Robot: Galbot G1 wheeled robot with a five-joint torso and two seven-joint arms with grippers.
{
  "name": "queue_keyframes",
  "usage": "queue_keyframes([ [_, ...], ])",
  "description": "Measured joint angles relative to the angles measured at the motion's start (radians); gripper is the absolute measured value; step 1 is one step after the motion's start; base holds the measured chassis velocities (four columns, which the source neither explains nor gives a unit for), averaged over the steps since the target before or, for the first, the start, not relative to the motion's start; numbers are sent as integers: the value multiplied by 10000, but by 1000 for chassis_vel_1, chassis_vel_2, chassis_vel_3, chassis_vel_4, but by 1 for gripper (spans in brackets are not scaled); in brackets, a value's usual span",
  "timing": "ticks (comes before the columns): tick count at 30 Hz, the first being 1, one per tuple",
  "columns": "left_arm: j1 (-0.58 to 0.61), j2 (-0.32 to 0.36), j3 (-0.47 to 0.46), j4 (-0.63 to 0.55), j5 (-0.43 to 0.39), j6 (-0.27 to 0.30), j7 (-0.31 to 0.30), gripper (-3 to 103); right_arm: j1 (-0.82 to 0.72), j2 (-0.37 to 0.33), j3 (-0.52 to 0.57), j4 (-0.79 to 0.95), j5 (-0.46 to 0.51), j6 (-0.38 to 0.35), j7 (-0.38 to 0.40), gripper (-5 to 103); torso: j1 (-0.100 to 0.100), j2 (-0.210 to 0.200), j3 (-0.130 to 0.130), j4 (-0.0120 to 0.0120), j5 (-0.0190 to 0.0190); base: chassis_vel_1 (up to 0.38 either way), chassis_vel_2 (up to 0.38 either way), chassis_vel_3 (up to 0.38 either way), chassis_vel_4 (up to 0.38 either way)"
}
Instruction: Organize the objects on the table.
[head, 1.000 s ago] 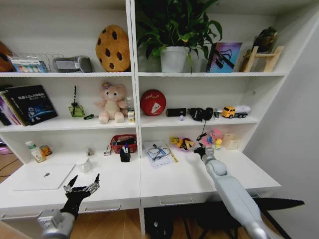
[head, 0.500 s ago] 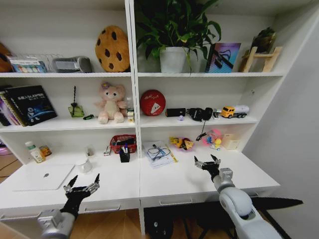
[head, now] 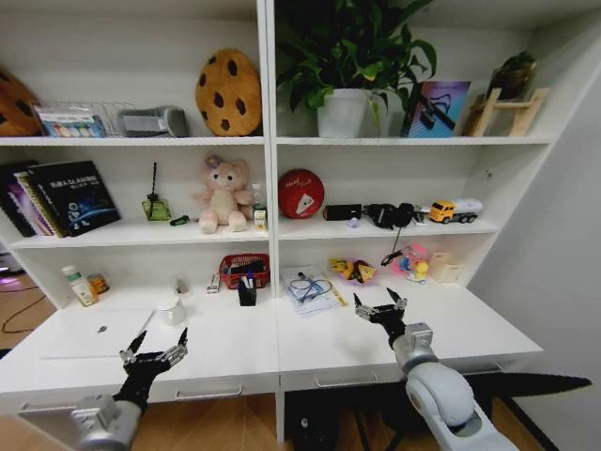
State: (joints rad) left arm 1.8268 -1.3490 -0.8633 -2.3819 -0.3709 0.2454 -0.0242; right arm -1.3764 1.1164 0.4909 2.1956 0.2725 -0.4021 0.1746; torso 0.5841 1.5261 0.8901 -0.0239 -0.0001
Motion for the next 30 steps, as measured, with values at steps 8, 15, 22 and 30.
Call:
queue_keyframes([
  [8, 0, 0, 0, 1, 0, 0, -1, 100, 72, -129, -82, -79, -177, 16, -80, 100, 0, 0, 1, 2, -7, 274, 277, -270, -258],
  [15, 0, 0, 0, 0, 0, 0, 3, 100, 73, -3, -165, -216, -245, 44, -103, 100, 1, 0, 1, 1, 1, 349, 354, -346, -349],
  [22, -1, 0, -1, 0, 0, 0, 1, 100, 98, 41, -192, -278, -246, 51, -107, 100, 0, 0, 0, -1, 0, 353, 371, -366, -372],
  [30, 0, 0, 0, 1, 0, 0, 4, 100, -22, 26, -238, -229, 154, 32, -63, 100, -1, 0, 1, -1, -4, 336, 325, -348, -332],
])
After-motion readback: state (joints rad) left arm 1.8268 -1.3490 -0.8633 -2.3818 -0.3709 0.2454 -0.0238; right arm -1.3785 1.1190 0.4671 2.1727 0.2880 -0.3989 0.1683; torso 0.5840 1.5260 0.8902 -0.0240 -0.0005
